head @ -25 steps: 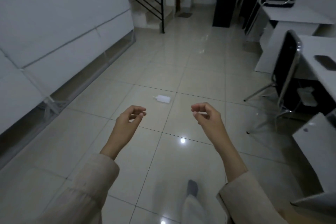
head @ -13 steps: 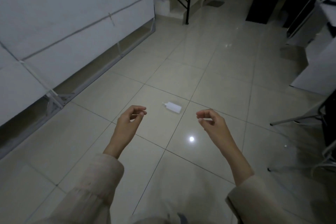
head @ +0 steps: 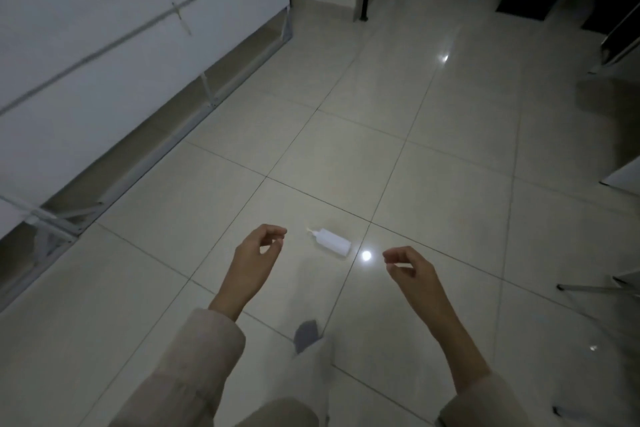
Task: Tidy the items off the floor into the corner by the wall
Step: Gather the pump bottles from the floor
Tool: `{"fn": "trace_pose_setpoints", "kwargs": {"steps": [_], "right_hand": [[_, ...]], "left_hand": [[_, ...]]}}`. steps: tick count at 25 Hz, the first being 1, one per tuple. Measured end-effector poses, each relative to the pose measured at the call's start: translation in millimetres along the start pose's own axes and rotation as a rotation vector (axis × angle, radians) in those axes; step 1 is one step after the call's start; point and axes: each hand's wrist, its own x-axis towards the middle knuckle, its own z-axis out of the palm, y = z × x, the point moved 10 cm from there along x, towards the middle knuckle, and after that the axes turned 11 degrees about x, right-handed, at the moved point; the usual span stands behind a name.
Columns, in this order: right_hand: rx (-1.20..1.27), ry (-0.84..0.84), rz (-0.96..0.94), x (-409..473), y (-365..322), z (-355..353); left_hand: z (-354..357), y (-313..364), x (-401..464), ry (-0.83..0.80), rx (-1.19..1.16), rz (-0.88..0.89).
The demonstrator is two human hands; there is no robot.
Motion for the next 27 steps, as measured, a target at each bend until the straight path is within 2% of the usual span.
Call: {"fn": "trace_pose_setpoints", "kwargs": {"steps": [6,10,15,20,23,25,27], "right_hand": [[-0.028,0.01,0.151,155.2,71.5,34.2],[-0.081,-0.016,0.226,259.6,180.2,65.8],[-0.265,-0.08,0.211,377.3,336.9,120.2],[-0.724,-0.181,0.155,464.0,473.2,163.4],[-0.918,-0.271,0.191,490.4,536.3,181.6],[-0.952,-0.285,0.212,493.2,559.7,186.6],[-0.838,-0.234,0.251,485.5,557.1,181.5]], "left_hand": [[62.4,-38.6,144.7,-0.121,0.084,-0.077],[135.1,-101.3,232.7,-0.149,0.101,-0.127],[236.3,-200.4,323.0,-0.117,0.134,-0.135],[320.3,-306.9,375.5,-0.078,0.116,-0.168],[351.9,-357.5,385.2,-0.063,0.093,-0.214],[363.9,-379.7,383.2,-0.06,0.074,-0.261],[365.4,-382.1,375.7,-0.067,0.061,-0.282]]}}
